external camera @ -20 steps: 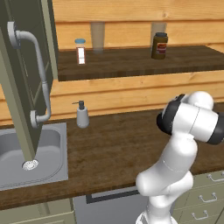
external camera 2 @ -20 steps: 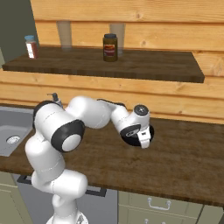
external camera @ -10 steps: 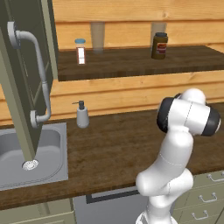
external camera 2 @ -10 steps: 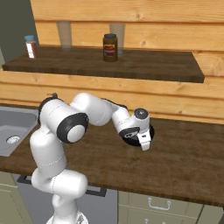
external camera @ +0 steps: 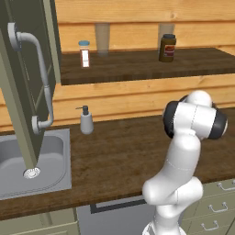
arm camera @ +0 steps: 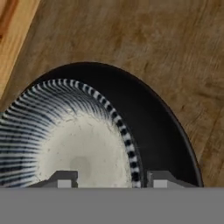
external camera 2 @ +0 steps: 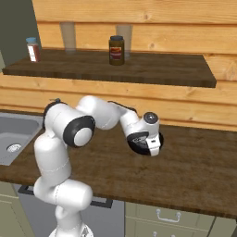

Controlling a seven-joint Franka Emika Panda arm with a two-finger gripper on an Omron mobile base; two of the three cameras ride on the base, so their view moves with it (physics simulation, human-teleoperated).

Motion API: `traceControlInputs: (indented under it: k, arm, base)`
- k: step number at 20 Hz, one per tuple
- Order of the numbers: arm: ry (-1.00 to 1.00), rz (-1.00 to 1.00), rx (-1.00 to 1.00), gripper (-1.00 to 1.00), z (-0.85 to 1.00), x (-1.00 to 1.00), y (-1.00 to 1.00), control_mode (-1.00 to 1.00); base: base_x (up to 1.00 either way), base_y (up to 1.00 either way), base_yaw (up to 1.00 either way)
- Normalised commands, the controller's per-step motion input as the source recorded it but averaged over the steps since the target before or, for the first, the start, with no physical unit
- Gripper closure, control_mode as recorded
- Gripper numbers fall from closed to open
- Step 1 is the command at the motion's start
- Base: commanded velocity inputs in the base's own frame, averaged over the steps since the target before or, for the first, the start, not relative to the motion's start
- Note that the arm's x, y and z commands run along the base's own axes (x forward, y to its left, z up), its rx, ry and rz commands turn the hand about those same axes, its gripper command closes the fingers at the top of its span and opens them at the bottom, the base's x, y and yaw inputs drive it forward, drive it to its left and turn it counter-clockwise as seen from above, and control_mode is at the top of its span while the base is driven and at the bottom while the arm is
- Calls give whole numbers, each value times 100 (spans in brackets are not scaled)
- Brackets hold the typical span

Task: Pick up the bowls on the counter and stack them on top of one another in the open cabinet. Place the smaller bowl on top of the larger bowl.

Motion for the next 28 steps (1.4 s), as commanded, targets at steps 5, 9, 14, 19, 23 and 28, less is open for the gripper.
traceControlInputs:
  k: [5,9,14,19,23,28]
  arm:
    - [3,0,17,-100,60,-46,-48,-100]
    - [10,0,12,-100,45,-35,-30,-100]
    - [15,1,6,-100,34,-18,-9,-100]
    - [19,10,-4,-100,-47,0,0,-100]
    - [15,12,-2,-100,-55,0,3,-100]
    - [6,13,-1,-100,-37,1,0,-100]
  base:
    - [0,0,0]
    - [0,0,0]
    - [0,0,0]
    - [0,0,0]
    - [0,0,0]
    - [0,0,0]
